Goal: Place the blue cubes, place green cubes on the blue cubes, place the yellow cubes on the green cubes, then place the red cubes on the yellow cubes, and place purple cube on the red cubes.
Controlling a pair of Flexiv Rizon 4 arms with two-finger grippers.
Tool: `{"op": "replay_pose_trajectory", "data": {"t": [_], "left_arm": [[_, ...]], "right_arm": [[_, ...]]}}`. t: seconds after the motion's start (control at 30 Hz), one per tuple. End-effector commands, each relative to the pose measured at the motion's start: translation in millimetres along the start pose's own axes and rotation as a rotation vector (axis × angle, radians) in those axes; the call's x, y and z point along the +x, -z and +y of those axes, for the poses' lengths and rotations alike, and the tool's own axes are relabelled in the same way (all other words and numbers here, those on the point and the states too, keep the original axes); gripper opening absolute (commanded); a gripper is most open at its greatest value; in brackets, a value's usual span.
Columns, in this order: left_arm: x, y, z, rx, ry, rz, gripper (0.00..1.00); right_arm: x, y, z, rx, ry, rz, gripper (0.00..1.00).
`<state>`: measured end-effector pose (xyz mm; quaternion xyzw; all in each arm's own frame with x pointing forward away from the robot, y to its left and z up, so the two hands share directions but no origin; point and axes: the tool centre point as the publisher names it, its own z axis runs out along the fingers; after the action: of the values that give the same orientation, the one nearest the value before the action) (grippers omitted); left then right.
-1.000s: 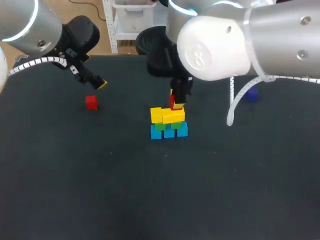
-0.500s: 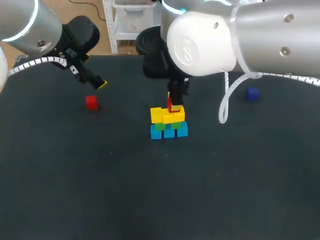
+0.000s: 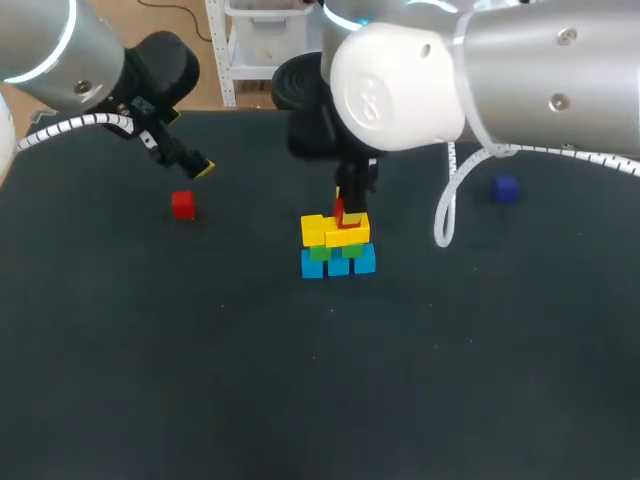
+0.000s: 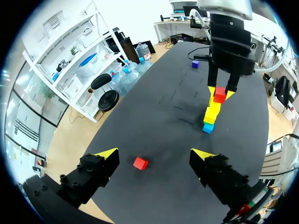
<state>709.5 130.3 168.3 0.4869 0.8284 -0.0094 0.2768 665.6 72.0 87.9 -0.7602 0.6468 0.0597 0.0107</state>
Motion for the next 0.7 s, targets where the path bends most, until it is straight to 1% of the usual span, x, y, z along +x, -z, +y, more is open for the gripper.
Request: {"op": "replay_pose_trajectory", "data": {"t": [0.03, 0.7], "left_arm": [[0.0, -1.1, 1.8, 0.004, -0.002, -0.002, 1.00], [0.0, -1.1, 1.8, 0.004, -0.002, -0.002, 1.00]], "right_arm": [[-1.4, -1.4, -2.2, -0.005, 0.003, 0.000, 0.00], [-0.7, -6.3, -5.2, -0.015, 0.002, 0.006, 0.00]]}}
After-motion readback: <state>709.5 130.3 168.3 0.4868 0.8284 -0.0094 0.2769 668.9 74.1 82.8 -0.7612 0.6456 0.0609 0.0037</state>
